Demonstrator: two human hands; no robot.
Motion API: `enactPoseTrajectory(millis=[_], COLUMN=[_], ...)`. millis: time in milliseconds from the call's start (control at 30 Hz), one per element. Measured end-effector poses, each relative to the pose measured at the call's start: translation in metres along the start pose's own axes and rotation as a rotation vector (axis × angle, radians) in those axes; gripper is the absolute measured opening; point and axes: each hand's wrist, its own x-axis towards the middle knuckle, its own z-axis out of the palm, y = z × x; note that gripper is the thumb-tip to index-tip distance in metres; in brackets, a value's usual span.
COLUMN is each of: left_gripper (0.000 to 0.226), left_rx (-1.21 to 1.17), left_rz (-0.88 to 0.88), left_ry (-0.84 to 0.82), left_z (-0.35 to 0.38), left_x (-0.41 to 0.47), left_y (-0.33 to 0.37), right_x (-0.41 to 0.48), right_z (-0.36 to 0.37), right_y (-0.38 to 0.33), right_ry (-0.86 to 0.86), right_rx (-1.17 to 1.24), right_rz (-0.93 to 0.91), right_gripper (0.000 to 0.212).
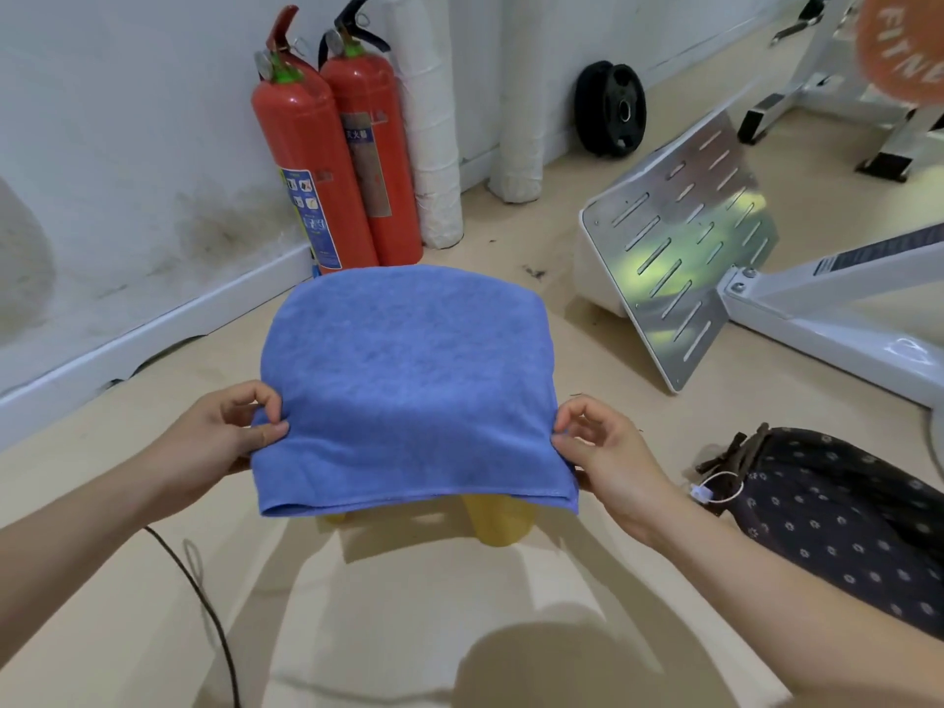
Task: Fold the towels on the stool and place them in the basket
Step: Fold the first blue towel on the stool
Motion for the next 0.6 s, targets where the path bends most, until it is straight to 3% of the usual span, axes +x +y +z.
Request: enactPoseTrajectory(millis=[100,200,333,433,533,600], left_gripper=[0.027,0.017,0.037,0.02,0.061,0.061], left_rx=[-0.141,-0.213,-0.232,-0.208,-0.1,-0.089], left_rz=[-0.091,-0.141,-0.152,-0.197,-0.269,-0.296], left_ry=[-0.06,-0.08,-0.025,-0.146,-0.289,-0.349], left_z=[0.0,-0.001,0.006,0.011,0.009,0.009], left_x=[-0.001,-0.005,-0.009,-0.017,-0.021,-0.025], left_y=[-0.004,-0.007,-0.013,-0.011,-0.015,-0.016], right_x=[-0.002,-0.002,-0.001,-0.002,-0.001,-0.001], right_z=[0.003,0.003,0.001,-0.002,-0.011,-0.017], right_y=[0.004,0.008,0.005,0.001,-0.003,-0.007], right_ry=[-0.056,-0.072,-0.108,-0.193,-0.288,-0.302], right_rx=[0.042,-0.024,-0.015,0.017,0.015,-0.057], right_rz=[0.039,0.043,0.063,0.112,0.164,0.169], right_gripper=[0.014,0.021,0.026,0.026,0.025,0.023])
